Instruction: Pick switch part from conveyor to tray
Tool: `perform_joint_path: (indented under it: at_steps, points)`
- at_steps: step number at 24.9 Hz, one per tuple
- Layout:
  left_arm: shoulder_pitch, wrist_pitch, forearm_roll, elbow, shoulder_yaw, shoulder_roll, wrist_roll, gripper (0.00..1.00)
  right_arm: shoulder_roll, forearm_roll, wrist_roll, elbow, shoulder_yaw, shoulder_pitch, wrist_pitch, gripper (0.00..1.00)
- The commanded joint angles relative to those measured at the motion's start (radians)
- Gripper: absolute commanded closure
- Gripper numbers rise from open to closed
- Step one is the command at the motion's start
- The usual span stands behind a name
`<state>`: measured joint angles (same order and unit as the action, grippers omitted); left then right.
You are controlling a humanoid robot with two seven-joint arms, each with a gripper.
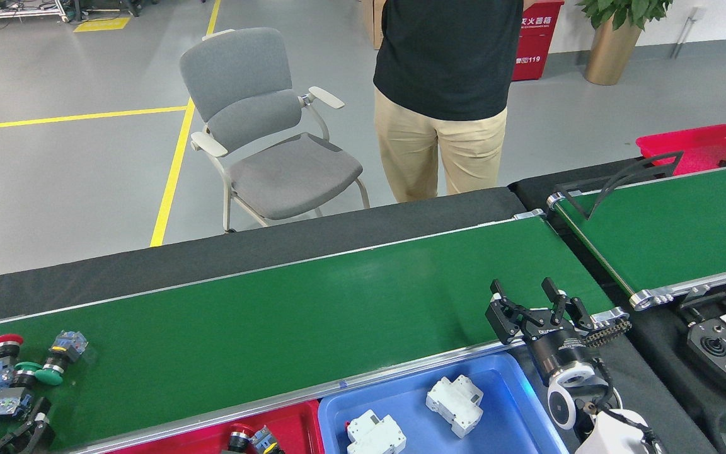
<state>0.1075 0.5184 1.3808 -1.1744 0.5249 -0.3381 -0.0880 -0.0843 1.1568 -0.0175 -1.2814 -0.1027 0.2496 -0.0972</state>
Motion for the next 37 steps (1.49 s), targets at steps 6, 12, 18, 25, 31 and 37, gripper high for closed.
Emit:
perform_joint_path:
  at_steps: [6,12,18,25,31,37]
  points:
    - [0.029,0.023,-0.008,-0.050,0.003,-0.007,-0.076,0.99,-0.005,-0.003,-0.007,-0.015,0.001,0.007,-0.004,0.02]
    - [0.270,0.236,-0.014,-0.346,-0.002,0.047,-0.081,0.92,-0.008,-0.003,-0.007,-0.021,0.006,-0.015,-0.003,0.02]
    - [0.503,0.267,-0.008,-0.582,-0.005,0.220,-0.068,0.53,-0.009,-0.003,-0.007,-0.021,0.006,-0.013,-0.004,0.02]
    - [0.538,0.267,-0.008,-0.605,-0.014,0.329,-0.070,0.00,-0.009,-0.003,-0.007,-0.022,0.006,-0.013,-0.004,0.02]
    - [0.480,0.250,-0.009,-0.604,0.107,0.349,-0.072,0.00,-0.009,-0.003,-0.007,-0.022,0.006,-0.013,-0.004,0.02]
    - [0.408,-0.089,-0.013,-0.487,0.150,0.215,-0.032,0.00,-0.009,-0.003,-0.007,-0.022,0.003,-0.009,-0.007,0.02]
